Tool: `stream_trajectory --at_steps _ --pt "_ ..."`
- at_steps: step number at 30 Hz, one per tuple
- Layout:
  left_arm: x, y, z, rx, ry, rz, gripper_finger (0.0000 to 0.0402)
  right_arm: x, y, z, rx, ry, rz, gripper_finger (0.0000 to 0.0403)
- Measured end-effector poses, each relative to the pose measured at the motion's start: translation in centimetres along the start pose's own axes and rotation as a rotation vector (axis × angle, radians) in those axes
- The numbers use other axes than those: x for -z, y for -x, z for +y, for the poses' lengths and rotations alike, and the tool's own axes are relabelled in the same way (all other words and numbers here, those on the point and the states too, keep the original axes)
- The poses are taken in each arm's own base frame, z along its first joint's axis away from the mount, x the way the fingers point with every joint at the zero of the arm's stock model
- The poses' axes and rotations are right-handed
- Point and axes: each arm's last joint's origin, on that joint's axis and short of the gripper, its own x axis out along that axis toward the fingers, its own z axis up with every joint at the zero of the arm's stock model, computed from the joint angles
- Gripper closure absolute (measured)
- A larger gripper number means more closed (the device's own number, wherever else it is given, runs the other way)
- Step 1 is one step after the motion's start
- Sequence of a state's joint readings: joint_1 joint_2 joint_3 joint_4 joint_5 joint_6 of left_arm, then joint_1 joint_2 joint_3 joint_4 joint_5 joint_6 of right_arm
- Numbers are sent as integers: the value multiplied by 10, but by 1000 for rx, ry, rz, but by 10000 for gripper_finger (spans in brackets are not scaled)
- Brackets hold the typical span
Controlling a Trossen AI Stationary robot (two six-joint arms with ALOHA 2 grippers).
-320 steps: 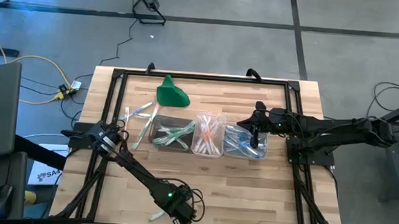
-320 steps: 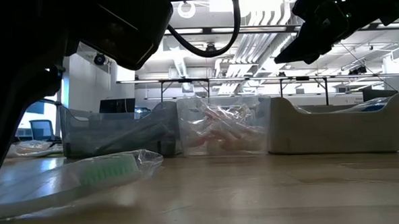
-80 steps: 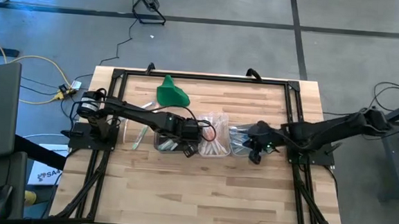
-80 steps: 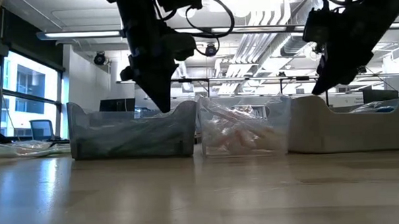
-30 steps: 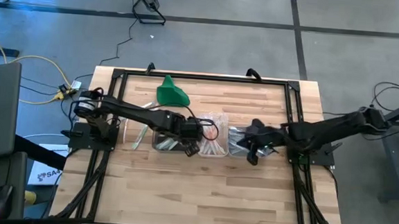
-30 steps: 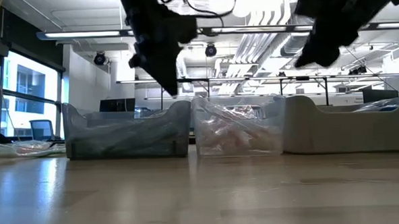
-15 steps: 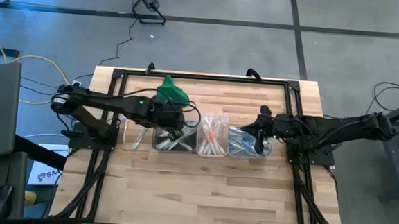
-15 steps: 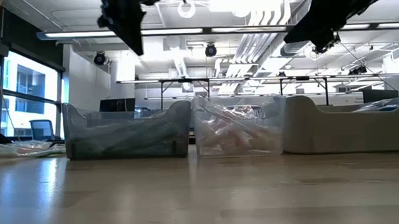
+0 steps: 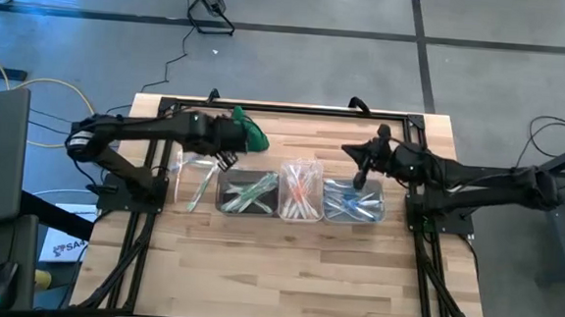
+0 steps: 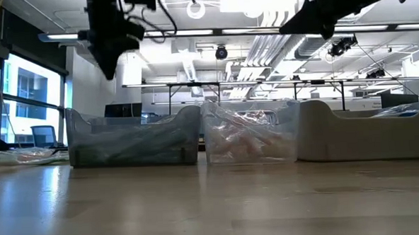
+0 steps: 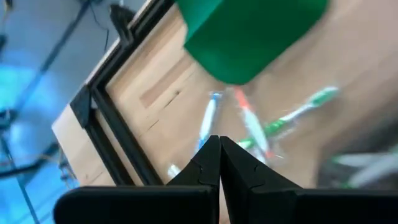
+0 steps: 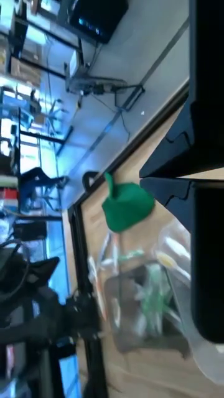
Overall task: Pick & Place Toothbrushes
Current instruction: Put the blue toothbrush into the gray bin
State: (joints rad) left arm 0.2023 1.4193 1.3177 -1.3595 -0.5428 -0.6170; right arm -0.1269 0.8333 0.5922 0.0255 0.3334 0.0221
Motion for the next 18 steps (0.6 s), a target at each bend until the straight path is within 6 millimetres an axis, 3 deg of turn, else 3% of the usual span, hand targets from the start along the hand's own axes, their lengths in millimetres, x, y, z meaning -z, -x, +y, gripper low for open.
stream_trajectory --at_steps 9,18 --pt "-12 -62 37 105 51 169 402 1 -5 -15 -7 -15 12 401" --pt "-26 -91 69 223 81 125 402 2 -6 -25 19 23 23 401"
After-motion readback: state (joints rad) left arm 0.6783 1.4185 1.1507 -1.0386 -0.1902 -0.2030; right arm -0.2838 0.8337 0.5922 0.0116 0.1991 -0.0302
